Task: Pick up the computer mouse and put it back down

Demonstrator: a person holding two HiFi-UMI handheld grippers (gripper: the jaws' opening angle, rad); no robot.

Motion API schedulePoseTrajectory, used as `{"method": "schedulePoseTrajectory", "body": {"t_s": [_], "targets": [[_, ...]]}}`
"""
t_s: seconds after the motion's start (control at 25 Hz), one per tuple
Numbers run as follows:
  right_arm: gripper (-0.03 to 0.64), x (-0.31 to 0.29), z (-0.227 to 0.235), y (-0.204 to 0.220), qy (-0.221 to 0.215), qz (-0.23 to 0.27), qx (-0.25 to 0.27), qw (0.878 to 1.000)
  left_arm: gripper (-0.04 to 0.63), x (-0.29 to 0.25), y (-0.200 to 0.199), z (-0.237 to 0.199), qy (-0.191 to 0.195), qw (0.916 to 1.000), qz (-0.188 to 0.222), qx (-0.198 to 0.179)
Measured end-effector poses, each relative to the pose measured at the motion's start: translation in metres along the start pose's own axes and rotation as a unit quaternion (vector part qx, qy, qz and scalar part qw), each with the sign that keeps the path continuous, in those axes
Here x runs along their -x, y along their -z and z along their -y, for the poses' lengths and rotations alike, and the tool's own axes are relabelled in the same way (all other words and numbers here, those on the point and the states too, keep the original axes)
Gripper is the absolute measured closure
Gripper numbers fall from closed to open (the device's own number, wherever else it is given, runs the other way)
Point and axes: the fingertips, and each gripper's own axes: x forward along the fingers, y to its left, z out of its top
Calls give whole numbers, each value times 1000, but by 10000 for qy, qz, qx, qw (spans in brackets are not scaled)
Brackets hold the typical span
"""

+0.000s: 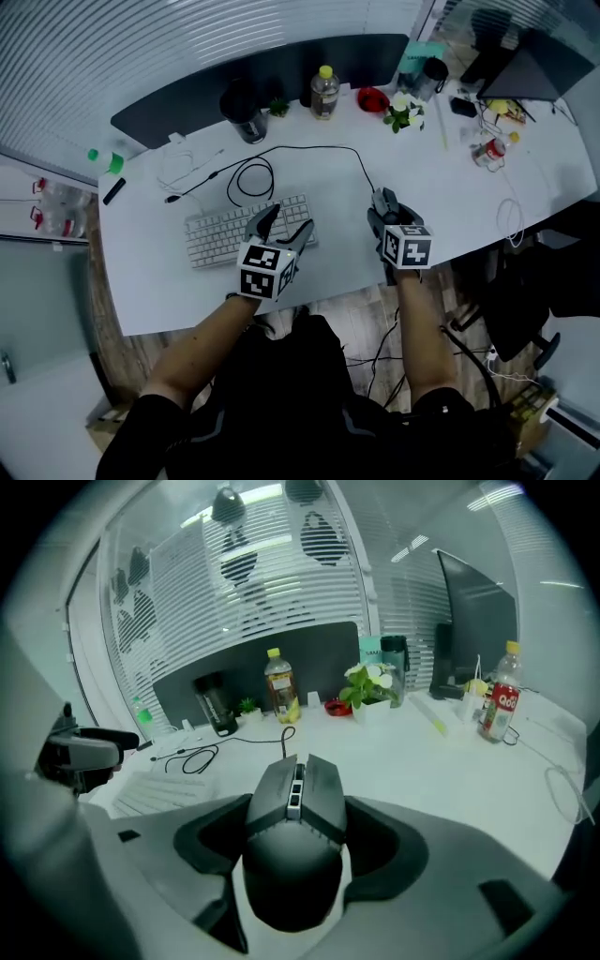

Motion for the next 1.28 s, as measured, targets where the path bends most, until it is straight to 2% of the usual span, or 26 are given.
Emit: {"method": "schedulePoseTrajectory", "body": {"t_s": [0.52,0.88,1.28], "targets": [[321,-45,20,60,93,-639,63,9979,272,-34,56,11,241,9979,-568,198],[319,-46,19,59,397,-532,403,9970,272,-32,65,13,277,9968,-722,186],[310,-48,19,59,482,-414,493,9968,272,-26,68,7,284,9967,-729,190]]}}
